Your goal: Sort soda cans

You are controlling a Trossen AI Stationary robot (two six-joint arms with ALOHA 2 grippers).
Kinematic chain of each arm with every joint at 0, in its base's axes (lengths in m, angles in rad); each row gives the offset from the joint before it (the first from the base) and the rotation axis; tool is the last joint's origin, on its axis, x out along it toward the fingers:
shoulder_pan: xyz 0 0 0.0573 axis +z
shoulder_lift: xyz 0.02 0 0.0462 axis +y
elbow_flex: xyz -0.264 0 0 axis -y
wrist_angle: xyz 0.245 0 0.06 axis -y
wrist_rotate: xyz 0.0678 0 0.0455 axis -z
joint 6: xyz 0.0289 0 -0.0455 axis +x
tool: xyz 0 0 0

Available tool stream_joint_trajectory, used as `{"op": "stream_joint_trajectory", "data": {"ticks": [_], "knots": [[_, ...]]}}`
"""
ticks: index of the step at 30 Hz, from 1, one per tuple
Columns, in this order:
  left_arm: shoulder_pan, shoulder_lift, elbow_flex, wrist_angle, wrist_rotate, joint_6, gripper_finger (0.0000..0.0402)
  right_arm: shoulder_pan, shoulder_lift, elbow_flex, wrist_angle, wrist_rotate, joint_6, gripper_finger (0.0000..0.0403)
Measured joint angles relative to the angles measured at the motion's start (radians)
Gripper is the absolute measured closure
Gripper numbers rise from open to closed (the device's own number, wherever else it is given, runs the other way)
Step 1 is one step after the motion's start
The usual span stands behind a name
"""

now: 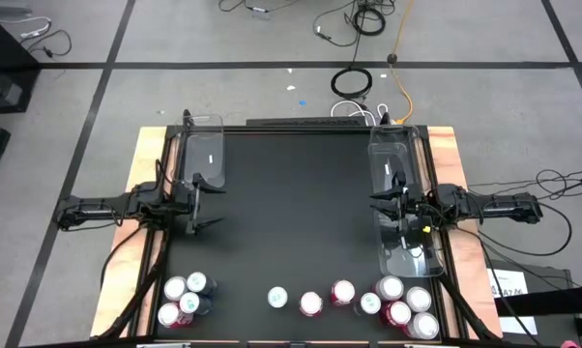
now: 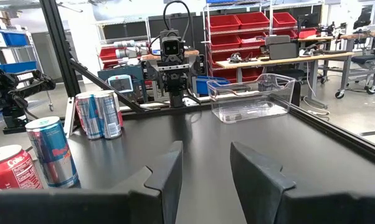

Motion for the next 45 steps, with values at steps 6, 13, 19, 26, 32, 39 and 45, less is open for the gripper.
{"op": "stream_joint_trajectory", "data": {"ticks": [6, 13, 19, 26, 32, 39, 45], "knots": [[0.000, 0.000, 0.000, 0.000, 0.000, 0.000, 0.0004, 0.000, 0.000, 0.000, 0.000, 0.000, 0.000, 0.0275], [0.000, 0.000, 0.000, 0.000, 0.000, 0.000, 0.0004, 0.000, 0.000, 0.000, 0.000, 0.000, 0.000, 0.0275], [0.000, 0.000, 0.000, 0.000, 0.000, 0.000, 0.0004, 0.000, 0.000, 0.000, 0.000, 0.000, 0.000, 0.0275], [0.000, 0.000, 0.000, 0.000, 0.000, 0.000, 0.0004, 0.000, 0.000, 0.000, 0.000, 0.000, 0.000, 0.0275], [0.000, 0.000, 0.000, 0.000, 0.000, 0.000, 0.0004, 0.000, 0.000, 0.000, 0.000, 0.000, 0.000, 0.0275], [0.000, 0.000, 0.000, 0.000, 0.000, 0.000, 0.0004, 0.000, 0.000, 0.000, 0.000, 0.000, 0.000, 0.0275], [0.000, 0.000, 0.000, -0.002, -0.063, 0.000, 0.0004, 0.000, 0.000, 0.000, 0.000, 0.000, 0.000, 0.0275]]}}
